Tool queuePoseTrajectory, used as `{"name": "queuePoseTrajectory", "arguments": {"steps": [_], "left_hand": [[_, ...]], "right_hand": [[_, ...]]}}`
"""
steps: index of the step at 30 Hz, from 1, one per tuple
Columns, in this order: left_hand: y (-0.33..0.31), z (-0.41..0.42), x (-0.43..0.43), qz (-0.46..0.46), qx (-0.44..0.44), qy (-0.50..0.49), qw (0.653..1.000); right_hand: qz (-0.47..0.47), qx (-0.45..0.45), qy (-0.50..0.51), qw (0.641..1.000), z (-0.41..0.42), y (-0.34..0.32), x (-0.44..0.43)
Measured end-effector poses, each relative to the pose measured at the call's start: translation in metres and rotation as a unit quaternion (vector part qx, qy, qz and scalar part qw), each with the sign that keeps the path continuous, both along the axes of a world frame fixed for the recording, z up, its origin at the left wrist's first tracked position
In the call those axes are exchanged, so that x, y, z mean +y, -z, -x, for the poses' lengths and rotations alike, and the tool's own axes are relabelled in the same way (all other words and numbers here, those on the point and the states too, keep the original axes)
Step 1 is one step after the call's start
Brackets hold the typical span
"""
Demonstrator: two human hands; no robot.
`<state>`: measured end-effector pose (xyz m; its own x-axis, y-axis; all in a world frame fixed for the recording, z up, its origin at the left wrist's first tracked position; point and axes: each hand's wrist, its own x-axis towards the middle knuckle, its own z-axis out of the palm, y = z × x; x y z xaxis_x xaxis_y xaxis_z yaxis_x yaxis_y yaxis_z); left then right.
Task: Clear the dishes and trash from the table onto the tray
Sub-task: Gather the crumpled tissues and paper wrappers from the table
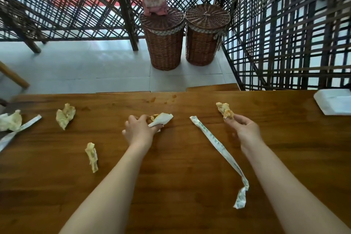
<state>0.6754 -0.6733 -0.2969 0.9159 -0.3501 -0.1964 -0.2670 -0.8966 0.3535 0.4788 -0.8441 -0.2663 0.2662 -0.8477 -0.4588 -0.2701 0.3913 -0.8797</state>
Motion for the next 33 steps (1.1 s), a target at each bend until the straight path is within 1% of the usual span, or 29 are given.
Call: {"name": "queuePoseTrajectory", "arguments": {"steps": [3, 7, 10, 13, 17, 23, 26, 28, 30, 33], "left_hand": [[0.001, 0.001, 0.004, 0.008, -0.007, -0.002, 1.0], [0.001, 0.006, 0.004, 0.002, -0.03, 0.034, 0.999], [-0.002, 0.007, 0.003, -0.014, -0.043, 0.061, 0.997], [-0.008, 0.004, 0.003, 0.01, -0.007, 0.031, 0.999], [-0.008, 0.003, 0.008, 0.029, 0.037, 0.006, 0.999], [-0.024, 0.006, 0.004, 0.098, 0.121, -0.036, 0.987], [-0.035, 0.002, -0.003, 0.196, 0.19, -0.05, 0.961], [-0.042, 0.003, -0.008, 0.253, 0.234, -0.058, 0.937], [-0.044, 0.006, -0.015, 0.296, 0.273, -0.06, 0.913], [-0.045, 0.011, -0.027, 0.362, 0.337, -0.073, 0.866]], "right_hand": [[-0.003, 0.0, 0.002, 1.0, 0.0, 0.004, 0.005], [-0.006, -0.001, 0.006, 1.0, 0.0, 0.006, 0.013], [0.024, 0.004, 0.034, 0.999, 0.0, 0.007, 0.015], [0.038, -0.004, 0.048, 0.998, 0.001, 0.005, 0.016], [0.038, -0.005, 0.032, 0.999, 0.002, 0.006, 0.017], [0.057, 0.003, 0.006, 0.998, 0.004, 0.006, 0.013], [0.081, 0.031, 0.0, 0.996, 0.005, 0.005, 0.003], [0.091, 0.059, -0.031, 0.994, 0.005, 0.005, -0.006], [0.122, 0.1, -0.076, 0.985, 0.003, 0.007, -0.019], [0.163, 0.148, -0.159, 0.963, -0.005, 0.011, -0.036]]}}
